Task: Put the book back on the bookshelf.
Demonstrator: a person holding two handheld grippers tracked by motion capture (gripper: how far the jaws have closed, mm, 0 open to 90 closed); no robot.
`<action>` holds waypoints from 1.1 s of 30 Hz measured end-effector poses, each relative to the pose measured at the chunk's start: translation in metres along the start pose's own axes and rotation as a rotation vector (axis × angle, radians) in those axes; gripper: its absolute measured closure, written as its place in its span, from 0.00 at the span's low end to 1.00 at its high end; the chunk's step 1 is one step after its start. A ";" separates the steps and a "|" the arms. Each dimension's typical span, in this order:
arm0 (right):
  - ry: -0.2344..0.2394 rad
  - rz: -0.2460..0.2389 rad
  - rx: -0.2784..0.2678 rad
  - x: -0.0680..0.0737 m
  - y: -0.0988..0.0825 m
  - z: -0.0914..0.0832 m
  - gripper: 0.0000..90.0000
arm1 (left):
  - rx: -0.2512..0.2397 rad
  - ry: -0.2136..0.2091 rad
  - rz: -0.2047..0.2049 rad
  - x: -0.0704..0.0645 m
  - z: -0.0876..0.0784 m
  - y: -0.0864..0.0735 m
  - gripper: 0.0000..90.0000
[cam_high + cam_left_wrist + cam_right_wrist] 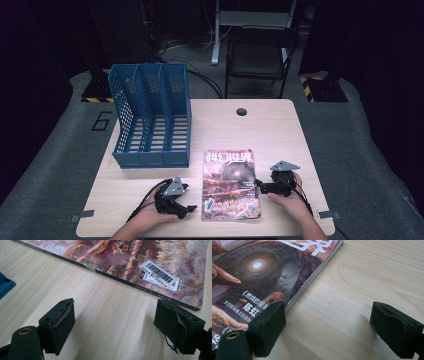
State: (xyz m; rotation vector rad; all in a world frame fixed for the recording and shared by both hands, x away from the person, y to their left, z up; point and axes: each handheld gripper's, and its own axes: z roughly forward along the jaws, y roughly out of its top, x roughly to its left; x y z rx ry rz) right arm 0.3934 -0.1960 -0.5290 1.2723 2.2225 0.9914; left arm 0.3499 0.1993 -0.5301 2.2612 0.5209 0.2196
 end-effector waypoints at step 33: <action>-0.008 0.125 0.008 0.014 0.017 -0.016 0.40 | -0.011 0.070 -0.060 -0.001 -0.002 -0.001 0.27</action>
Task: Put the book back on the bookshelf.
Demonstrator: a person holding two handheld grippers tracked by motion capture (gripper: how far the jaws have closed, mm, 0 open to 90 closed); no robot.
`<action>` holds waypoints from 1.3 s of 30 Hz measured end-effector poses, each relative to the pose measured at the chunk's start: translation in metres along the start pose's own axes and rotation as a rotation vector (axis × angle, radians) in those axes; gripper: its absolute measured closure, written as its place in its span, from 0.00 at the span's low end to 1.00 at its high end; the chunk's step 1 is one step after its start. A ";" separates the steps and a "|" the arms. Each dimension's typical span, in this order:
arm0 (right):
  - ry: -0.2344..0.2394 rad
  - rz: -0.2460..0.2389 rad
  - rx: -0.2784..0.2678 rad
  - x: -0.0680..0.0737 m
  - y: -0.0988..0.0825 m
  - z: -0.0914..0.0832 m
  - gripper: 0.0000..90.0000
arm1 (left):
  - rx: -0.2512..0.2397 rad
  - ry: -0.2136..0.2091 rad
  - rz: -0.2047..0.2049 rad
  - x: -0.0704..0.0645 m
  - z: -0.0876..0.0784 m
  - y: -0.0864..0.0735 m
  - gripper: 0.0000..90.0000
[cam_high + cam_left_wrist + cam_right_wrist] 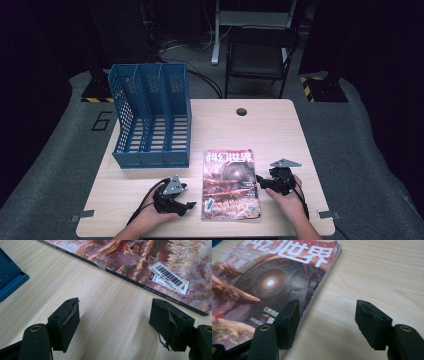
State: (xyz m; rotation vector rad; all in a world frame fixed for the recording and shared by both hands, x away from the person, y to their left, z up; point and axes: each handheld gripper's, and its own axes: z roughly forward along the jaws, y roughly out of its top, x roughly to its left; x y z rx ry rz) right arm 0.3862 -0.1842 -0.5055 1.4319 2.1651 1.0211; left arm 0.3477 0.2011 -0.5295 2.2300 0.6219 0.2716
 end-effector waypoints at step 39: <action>0.056 0.006 0.089 0.032 0.008 0.025 0.29 | 0.000 -0.001 -0.004 -0.005 -0.005 -0.005 0.27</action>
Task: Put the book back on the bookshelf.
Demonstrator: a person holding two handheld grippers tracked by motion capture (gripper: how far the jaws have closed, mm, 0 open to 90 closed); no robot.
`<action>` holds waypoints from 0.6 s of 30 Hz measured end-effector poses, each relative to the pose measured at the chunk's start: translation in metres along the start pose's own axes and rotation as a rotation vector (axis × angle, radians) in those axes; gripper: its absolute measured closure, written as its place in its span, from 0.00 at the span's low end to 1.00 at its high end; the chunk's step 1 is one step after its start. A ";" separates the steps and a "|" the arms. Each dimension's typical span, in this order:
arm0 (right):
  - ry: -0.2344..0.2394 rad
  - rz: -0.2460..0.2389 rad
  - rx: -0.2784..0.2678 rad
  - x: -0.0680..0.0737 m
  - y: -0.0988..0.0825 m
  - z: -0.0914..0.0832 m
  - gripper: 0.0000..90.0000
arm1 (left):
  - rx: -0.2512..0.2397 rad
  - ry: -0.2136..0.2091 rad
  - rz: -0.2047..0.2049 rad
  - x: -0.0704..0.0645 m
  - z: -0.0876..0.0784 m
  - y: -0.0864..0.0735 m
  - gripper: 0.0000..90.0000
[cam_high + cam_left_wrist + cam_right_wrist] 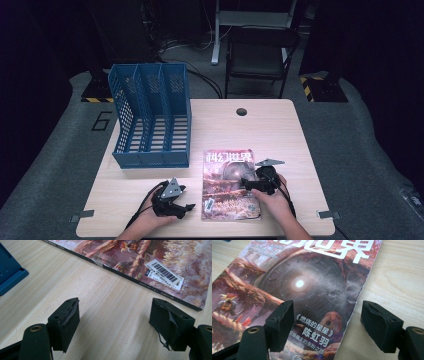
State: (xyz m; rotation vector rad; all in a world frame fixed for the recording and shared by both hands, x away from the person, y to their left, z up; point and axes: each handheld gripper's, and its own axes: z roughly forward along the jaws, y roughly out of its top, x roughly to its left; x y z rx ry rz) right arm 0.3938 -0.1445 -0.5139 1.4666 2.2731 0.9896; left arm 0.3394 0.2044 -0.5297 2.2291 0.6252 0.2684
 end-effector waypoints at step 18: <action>0.016 0.004 0.005 0.006 0.001 0.002 0.26 | -0.006 0.006 0.002 0.000 0.001 0.000 0.26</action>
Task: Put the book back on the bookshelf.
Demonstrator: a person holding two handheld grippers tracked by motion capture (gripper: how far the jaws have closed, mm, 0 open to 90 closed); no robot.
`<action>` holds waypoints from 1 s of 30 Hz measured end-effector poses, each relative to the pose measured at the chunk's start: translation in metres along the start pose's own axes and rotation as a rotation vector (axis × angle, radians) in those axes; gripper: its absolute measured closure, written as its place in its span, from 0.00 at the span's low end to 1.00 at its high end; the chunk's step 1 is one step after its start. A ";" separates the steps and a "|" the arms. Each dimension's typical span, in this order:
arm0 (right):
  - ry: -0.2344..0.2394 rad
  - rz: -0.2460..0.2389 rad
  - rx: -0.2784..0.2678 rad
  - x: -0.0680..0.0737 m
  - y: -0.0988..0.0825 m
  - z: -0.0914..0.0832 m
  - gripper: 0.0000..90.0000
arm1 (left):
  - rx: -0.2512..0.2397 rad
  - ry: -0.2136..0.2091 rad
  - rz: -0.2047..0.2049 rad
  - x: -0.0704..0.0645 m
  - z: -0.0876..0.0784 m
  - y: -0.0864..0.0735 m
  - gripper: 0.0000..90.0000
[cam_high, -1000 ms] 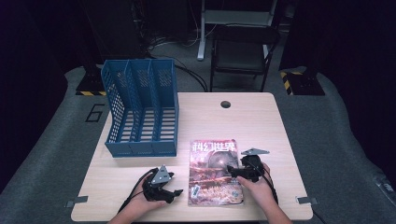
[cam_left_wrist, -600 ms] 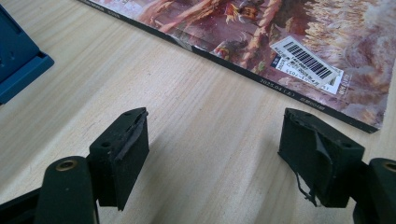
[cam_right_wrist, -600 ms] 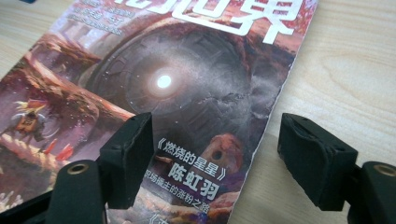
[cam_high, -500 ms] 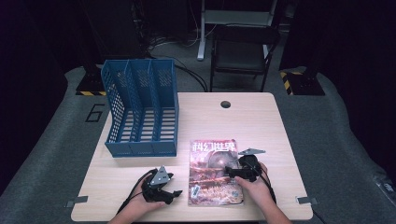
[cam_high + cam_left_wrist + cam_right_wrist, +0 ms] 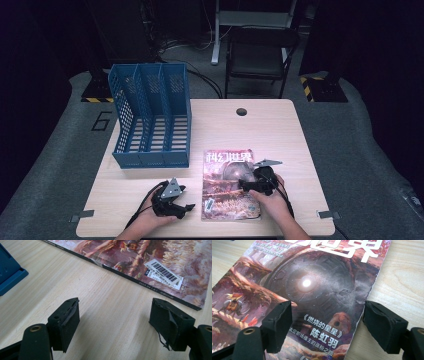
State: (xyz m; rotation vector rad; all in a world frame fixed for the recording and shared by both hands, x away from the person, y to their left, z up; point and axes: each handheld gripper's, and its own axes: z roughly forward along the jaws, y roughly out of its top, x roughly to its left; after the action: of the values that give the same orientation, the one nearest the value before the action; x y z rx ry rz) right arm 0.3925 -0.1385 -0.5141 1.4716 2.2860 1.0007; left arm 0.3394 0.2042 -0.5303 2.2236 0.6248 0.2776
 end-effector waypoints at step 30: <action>0.079 0.123 -0.034 -0.007 0.003 -0.006 0.26 | 0.001 -0.002 0.003 0.000 0.000 0.000 0.26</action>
State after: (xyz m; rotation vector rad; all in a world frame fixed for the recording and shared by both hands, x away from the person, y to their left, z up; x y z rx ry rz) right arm 0.3945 -0.1465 -0.5089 1.6020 2.2427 1.1455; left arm 0.3397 0.2041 -0.5302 2.2261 0.6203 0.2770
